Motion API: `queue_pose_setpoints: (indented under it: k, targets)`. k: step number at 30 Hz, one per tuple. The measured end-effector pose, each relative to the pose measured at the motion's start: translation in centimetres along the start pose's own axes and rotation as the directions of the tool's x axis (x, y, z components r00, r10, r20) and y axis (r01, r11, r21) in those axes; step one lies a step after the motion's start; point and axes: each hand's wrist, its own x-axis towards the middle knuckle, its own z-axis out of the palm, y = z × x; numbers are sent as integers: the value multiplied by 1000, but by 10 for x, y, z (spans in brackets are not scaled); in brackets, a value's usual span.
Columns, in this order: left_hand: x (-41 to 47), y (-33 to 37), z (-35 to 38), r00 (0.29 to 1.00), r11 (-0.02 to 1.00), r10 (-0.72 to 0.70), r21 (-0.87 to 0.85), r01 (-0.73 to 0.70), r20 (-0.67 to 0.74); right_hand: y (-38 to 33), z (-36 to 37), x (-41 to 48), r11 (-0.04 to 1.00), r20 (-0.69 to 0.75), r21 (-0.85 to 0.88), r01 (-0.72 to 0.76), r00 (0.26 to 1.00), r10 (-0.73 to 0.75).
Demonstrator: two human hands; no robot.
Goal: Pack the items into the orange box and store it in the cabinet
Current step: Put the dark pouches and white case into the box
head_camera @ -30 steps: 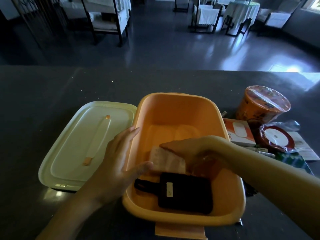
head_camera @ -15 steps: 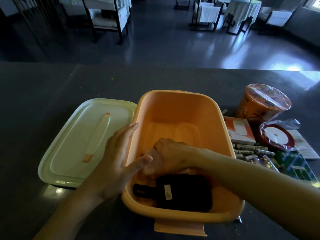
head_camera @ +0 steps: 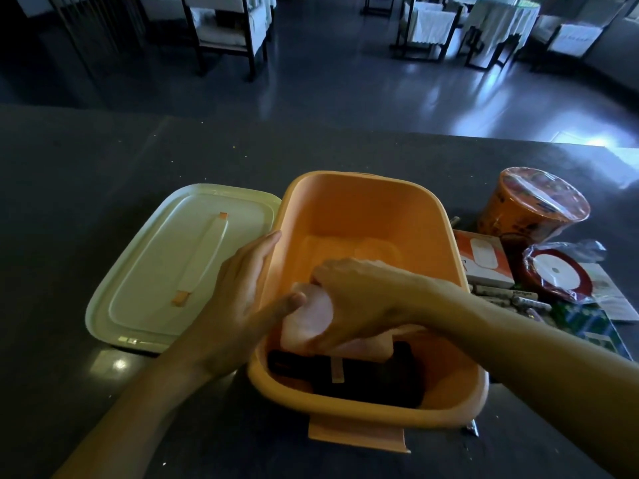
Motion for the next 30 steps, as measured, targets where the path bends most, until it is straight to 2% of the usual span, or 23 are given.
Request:
queue_pose_setpoints:
  k: [2, 7, 12, 18, 22, 27, 30]
  targets:
    - [2, -5, -1, 999, 999, -23, -45, 22, -28, -7, 4, 1, 999, 43, -49, 7, 999, -5]
    - [1, -12, 2, 998, 999, -40, 3, 40, -45, -9, 12, 0, 998, 128, -68, -12, 992, 21]
    - [-1, -10, 0, 998, 997, -61, -42, 60, -30, -8, 28, -7, 999, 229, -28, -29, 973, 35]
    - [2, -10, 2, 997, 998, -63, -18, 62, -48, 2, 20, 0, 994, 428, -47, -101, 897, 112]
    - [2, -11, 2, 997, 998, -58, -2, 58, -49, 7, 19, -3, 989, 462, -95, -113, 875, 145]
    - [3, -12, 1, 998, 999, -46, 3, 47, -44, 20, 15, -11, 980, 505, -67, -186, 841, 194]
    - [3, -10, 1, 999, 999, -36, 0, 36, -40, 24, 18, -16, 981, 477, -27, -191, 860, 180]
